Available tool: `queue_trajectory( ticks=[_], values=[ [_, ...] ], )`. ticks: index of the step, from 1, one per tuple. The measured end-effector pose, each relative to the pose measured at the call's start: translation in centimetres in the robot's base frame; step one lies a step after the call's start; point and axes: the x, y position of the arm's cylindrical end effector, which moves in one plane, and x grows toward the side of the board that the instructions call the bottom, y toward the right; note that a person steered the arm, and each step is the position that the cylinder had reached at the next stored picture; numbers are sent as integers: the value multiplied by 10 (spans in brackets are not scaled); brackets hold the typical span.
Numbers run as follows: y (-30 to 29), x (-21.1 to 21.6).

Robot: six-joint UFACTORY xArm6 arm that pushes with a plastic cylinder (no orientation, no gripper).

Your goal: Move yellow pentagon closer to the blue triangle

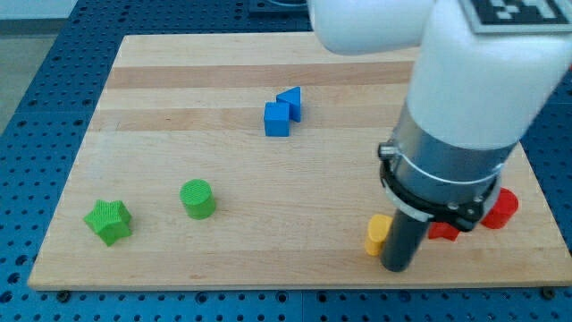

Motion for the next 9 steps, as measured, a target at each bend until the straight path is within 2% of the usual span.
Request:
queue_trajectory(
  ticks=[1, 3, 7, 8, 9],
  values=[
    [-3, -15],
    [-13, -78],
    [-93, -145],
    [-99, -152],
    [-99, -133]
  ],
)
